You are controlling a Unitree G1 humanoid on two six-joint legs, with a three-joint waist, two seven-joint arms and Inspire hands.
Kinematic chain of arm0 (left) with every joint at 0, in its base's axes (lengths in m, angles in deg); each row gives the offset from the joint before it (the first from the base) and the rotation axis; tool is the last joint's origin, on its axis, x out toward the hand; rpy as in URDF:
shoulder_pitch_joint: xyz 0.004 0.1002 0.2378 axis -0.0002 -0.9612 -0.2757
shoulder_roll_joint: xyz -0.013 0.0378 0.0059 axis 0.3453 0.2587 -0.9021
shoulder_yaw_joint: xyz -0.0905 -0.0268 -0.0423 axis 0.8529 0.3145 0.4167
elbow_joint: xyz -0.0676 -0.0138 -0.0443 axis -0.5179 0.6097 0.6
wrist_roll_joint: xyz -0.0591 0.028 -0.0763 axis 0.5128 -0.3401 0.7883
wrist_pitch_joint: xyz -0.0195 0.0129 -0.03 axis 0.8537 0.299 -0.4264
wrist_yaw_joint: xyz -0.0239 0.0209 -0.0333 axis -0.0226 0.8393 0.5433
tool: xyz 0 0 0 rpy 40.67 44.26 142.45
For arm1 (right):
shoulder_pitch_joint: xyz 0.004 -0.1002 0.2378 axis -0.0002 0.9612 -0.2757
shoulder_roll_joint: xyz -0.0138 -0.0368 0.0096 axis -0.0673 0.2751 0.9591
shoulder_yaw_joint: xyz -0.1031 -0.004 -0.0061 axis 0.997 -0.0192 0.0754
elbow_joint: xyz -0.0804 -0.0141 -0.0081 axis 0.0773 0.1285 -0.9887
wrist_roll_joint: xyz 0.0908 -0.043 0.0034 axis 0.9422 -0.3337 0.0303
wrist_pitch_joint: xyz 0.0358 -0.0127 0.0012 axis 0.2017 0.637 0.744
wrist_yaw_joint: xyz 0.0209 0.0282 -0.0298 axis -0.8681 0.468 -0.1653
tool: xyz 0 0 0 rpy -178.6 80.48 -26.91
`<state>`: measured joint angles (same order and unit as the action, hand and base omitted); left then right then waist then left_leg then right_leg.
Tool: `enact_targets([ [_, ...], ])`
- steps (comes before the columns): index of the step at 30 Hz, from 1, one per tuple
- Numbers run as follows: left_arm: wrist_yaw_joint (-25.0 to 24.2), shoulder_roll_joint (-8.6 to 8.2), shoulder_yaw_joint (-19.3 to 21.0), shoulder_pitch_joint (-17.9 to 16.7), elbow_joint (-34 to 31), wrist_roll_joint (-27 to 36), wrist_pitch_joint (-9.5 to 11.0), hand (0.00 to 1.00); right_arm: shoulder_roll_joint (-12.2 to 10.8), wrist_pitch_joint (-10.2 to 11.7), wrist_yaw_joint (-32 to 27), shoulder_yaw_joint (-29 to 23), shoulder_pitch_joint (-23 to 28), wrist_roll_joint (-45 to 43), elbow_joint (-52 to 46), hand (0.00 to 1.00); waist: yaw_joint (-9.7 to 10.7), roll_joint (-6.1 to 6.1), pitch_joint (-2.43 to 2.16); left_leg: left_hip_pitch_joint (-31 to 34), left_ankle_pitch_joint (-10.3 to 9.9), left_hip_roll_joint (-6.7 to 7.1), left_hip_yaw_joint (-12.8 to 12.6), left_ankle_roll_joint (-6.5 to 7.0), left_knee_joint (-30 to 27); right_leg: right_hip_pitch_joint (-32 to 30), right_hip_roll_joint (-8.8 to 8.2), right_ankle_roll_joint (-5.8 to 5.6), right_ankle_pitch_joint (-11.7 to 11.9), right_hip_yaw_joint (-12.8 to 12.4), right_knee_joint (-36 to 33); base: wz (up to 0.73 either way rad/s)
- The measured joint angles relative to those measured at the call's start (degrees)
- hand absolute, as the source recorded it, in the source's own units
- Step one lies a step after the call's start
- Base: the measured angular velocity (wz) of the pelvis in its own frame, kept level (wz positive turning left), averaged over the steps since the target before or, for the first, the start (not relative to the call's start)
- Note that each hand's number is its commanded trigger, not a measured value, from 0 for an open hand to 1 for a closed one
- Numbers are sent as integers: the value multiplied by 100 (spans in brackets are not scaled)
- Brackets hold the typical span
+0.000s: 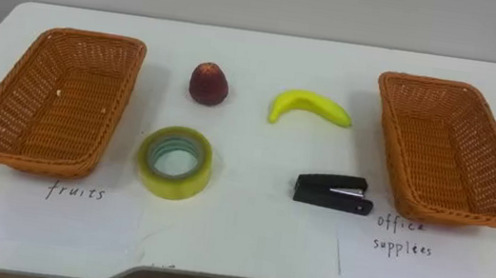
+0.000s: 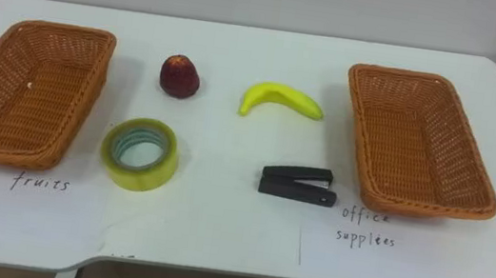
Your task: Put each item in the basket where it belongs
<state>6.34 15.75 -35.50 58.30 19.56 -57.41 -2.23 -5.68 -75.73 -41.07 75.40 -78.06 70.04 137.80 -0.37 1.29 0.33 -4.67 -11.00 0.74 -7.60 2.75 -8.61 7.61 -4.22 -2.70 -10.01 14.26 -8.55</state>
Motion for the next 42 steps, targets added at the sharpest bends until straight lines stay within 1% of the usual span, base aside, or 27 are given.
enact_targets([
  [3, 83, 0, 0, -13, 0, -5, 0, 0, 0, 0, -1, 1, -2, -13, 0, 0, -3, 14, 1, 11, 0, -1, -4, 0, 1, -23, 0, 0, 0, -4, -1, 0],
  [7, 154, 3, -1, -60, -1, -5, 0, 0, 0, 0, -2, 2, 0, 5, 3, 0, 1, 13, -7, 12, 0, 0, -6, 0, 1, -19, 1, 1, 0, -12, -1, 0],
  [12, 155, 3, 2, -57, 29, -6, 0, 0, -14, 4, -132, 2, 4, 352, 129, 0, 0, 10, -10, -13, 0, 3, -2, 0, -1, 16, 2, 1, 0, -10, 0, 0],
  [18, 143, 6, 107, -54, 218, 1, -9, 0, -81, -15, -306, -172, 43, 606, 309, 0, 25, 27, 16, -92, -15, -6, 0, -4, 7, 62, 7, 0, 0, 1, 3, 0],
  [21, 141, 4, 182, -86, 224, -11, -47, 0, -97, -18, -414, -587, 127, 711, 328, 0, 67, 50, 9, -82, -24, -3, 4, -4, 13, 60, 5, -1, -1, 0, 8, 0],
  [23, 150, 12, 442, -142, 222, -98, -47, 0, -91, -17, -565, -868, 203, 769, 344, 0, 153, 104, 8, -81, -24, 1, 1, -5, 7, 63, 10, -1, -1, -14, 30, 0],
  [24, 153, 14, 513, -160, 221, -115, -47, 0, -88, -17, -591, -952, 205, 809, 343, 0, 165, 116, 2, -83, -24, 1, -6, -5, 0, 63, 11, -1, 0, -18, 38, -4],
  [26, 194, 22, 730, -193, 209, -136, -48, 0, -83, -20, -727, -1259, 362, 1179, 343, 0, 193, 157, -18, -100, -24, -3, -13, -5, -3, 73, 14, 1, 0, -38, 54, -2],
  [27, 223, 23, 769, -194, 208, -166, -48, 0, -83, -23, -767, -1316, 401, 1240, 342, 0, 205, 164, -20, -103, -24, -2, -14, -5, 0, 76, 15, 1, 1, -60, 54, 0],
  [28, 245, 26, 848, -196, 207, -263, -50, 0, -84, -51, -841, -1491, 462, 1324, 336, 0, 216, 173, -25, -109, -24, -3, -19, -5, 5, 85, 17, 1, 1, -123, 54, 0],
  [29, 245, 27, 979, -223, 207, -378, -51, 0, -81, -86, -897, -1704, 494, 1368, 335, 0, 221, 209, -12, -121, -24, -2, -23, -4, 10, 118, 21, 1, 1, -184, 56, 0],
  [32, 282, 39, 1244, -252, 207, -392, -51, 0, -58, -85, -1071, -2162, 605, 1609, 216, 0, 324, 243, -6, -218, -35, -7, -40, -6, 37, 156, 31, 1, 0, -262, 54, -3],
  [34, 312, 54, 1293, -257, 207, -399, -51, 0, -52, -83, -1203, -2381, 671, 1732, 2, 0, 333, 243, -3, -224, -41, -12, -91, -6, 35, 136, 34, 1, 1, -310, 40, -13],
  [36, 359, 56, 1359, -279, 212, -400, -58, 0, -44, -87, -1344, -2608, 734, 1834, -274, 0, 391, 242, -4, -224, -46, -11, -118, 0, 37, 139, 32, 1, 1, -336, 39, -10],
  [38, 394, 78, 1363, -318, 213, -400, -63, 0, -36, -82, -1685, -2836, 730, 1857, -680, 0, 486, 244, -4, -253, -60, -9, -164, 6, 33, 123, 29, 0, 0, -365, -9, -9],
  [40, 400, 99, 1355, -326, 211, -397, -72, 0, -34, -65, -1943, -2918, 726, 1930, -917, 0, 540, 269, -5, -259, -65, -12, -175, 10, 29, 120, 27, 0, -2, -397, -10, -8],
  [42, 400, 102, 1353, -314, 211, -399, -82, 0, -31, -63, -2220, -3079, 681, 1949, -1171, 0, 608, 284, -18, -224, -63, -3, -191, 13, 22, 72, 20, 2, -4, -463, -17, -8],
])
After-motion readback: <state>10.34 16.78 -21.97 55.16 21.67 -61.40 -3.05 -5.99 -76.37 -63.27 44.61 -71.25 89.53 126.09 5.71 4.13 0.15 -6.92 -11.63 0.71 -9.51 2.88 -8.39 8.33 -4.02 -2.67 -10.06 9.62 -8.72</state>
